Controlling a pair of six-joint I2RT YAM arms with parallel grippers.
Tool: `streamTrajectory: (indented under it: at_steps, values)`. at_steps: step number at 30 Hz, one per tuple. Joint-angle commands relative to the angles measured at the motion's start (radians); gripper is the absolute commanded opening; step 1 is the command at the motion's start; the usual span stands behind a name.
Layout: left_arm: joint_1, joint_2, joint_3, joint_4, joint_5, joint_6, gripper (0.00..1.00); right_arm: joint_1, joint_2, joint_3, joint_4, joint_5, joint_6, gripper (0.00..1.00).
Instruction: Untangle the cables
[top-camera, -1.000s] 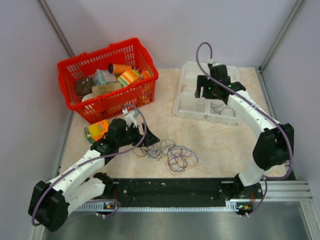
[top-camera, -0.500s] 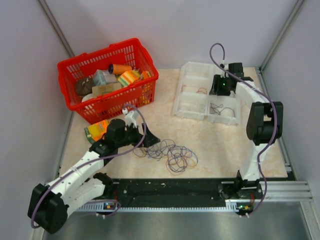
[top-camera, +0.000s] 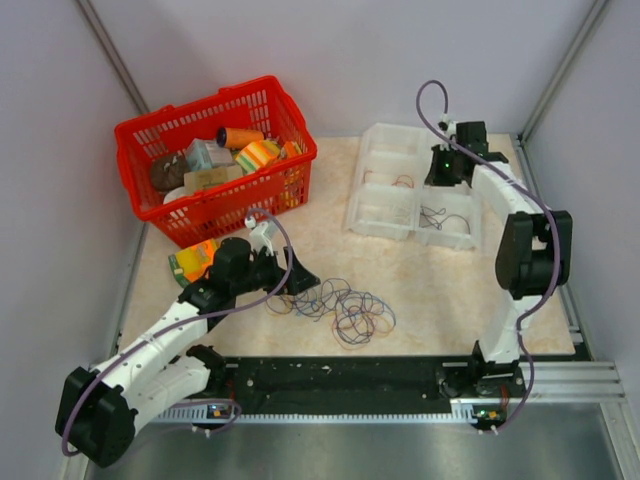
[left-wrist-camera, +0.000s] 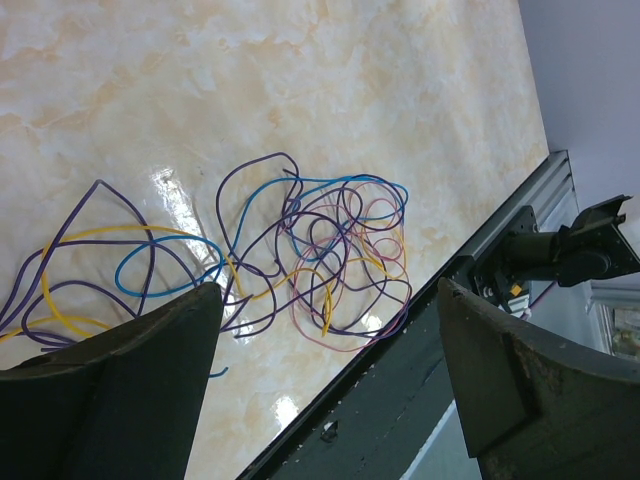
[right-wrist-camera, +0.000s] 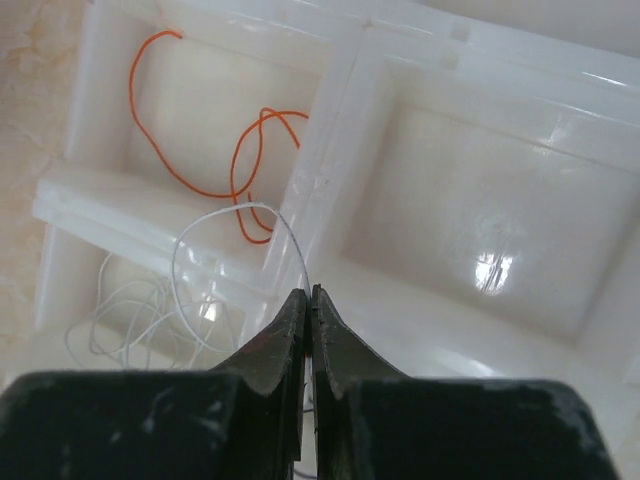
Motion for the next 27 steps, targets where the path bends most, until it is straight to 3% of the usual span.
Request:
streamTrajectory:
  at_steps: [1,6,11,15,18,23,27]
  values:
    - [0.003,-0.013,0.005,0.031,-0.005,-0.008,0.91,0.090,-0.173,-0.025,0.015,0.067,0.016,0.00]
    - [0.004,-0.001,0.007,0.037,-0.006,-0.010,0.91,0.246,-0.189,-0.077,0.022,0.094,0.065,0.00]
    - [0.003,-0.010,0.004,0.030,-0.008,-0.014,0.91,0.377,-0.131,-0.156,0.047,0.399,0.095,0.00]
    - [0.004,-0.021,0.004,0.002,-0.019,-0.004,0.91,0.383,-0.092,-0.180,0.048,0.540,0.105,0.00]
    - [0.003,0.010,0.014,-0.026,-0.034,-0.002,0.91,0.384,-0.103,-0.163,0.048,0.536,0.082,0.00]
    - [-0.005,0.131,0.057,-0.018,0.046,0.009,0.80,0.381,-0.108,-0.127,0.044,0.547,0.072,0.00]
    - [-0.039,0.159,0.093,-0.015,0.050,0.009,0.74,0.363,-0.043,-0.078,0.006,0.674,0.060,0.00]
